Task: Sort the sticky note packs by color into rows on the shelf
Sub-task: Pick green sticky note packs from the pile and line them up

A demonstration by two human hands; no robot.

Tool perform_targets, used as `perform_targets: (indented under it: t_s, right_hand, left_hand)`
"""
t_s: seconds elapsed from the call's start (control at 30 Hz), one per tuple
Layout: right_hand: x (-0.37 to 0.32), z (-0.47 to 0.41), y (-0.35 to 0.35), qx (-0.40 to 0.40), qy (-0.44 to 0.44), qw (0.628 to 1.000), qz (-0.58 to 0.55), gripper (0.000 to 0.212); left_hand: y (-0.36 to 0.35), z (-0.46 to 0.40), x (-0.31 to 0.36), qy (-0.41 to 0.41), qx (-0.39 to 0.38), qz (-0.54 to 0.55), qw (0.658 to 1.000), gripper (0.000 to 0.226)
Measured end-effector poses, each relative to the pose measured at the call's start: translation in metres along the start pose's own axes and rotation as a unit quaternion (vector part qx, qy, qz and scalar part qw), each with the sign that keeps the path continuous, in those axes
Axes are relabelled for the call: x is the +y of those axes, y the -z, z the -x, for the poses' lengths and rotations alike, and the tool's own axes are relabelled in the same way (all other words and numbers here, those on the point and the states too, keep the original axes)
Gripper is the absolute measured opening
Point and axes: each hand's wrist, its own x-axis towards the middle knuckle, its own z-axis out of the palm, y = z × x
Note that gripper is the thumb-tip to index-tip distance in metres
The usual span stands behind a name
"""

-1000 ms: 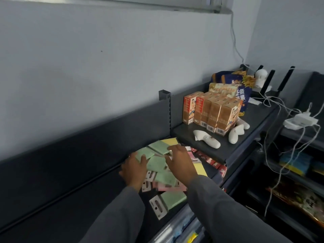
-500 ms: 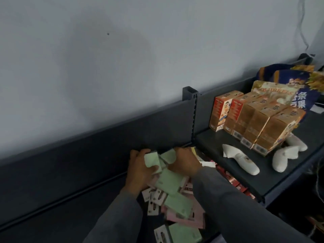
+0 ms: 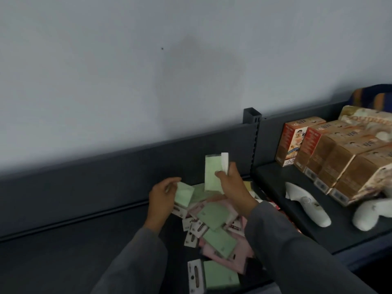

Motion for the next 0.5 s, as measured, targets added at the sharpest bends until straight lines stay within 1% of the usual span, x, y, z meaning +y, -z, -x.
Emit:
perform_targets:
  t_s: [0.07,0.13,0.17,0.2,0.23,0.27,0.3,0.37,0.4,0.5]
  right_hand:
    - [-0.005,0.017,-0.004,-0.034,0.079,0.996,0.021,0.018]
    - [-0.007,0.037,-0.013,-0.086,0.165,0.978,0.094,0.023]
    - [-0.005,0.045,-0.020,-0.123,0.181,0.967,0.128,0.029]
    - [-0.002,0.053,-0.028,-0.159,0.189,0.954,0.171,0.036]
    - [0.003,0.056,-0.034,-0.184,0.198,0.939,0.213,0.043]
    - [0.005,0.061,-0.040,-0.199,0.213,0.925,0.244,0.050]
    - [0.009,0.062,-0.046,-0.203,0.219,0.923,0.242,0.056]
    - [0.006,0.065,-0.057,-0.196,0.212,0.937,0.197,0.055]
    - [0.003,0.067,-0.063,-0.185,0.212,0.944,0.173,0.055]
    - [0.000,0.072,-0.085,-0.146,0.175,0.968,0.102,0.070]
  left_hand:
    - [0.003,0.011,0.013,0.033,0.002,0.057,0.998,0.025]
    - [0.005,0.020,0.024,0.101,-0.002,0.150,0.984,0.022]
    - [0.009,0.026,0.032,0.141,-0.014,0.209,0.968,0.028]
    - [0.012,0.029,0.036,0.175,-0.025,0.263,0.948,0.041]
    - [0.017,0.032,0.039,0.193,-0.031,0.294,0.936,0.053]
    - [0.024,0.037,0.040,0.193,-0.029,0.302,0.933,0.057]
    - [0.029,0.042,0.039,0.176,-0.020,0.291,0.940,0.052]
    - [0.044,0.057,0.034,0.113,0.000,0.250,0.962,0.032]
    - [0.052,0.065,0.030,0.082,0.009,0.236,0.968,0.025]
    - [0.074,0.083,0.016,0.011,0.041,0.227,0.973,0.023]
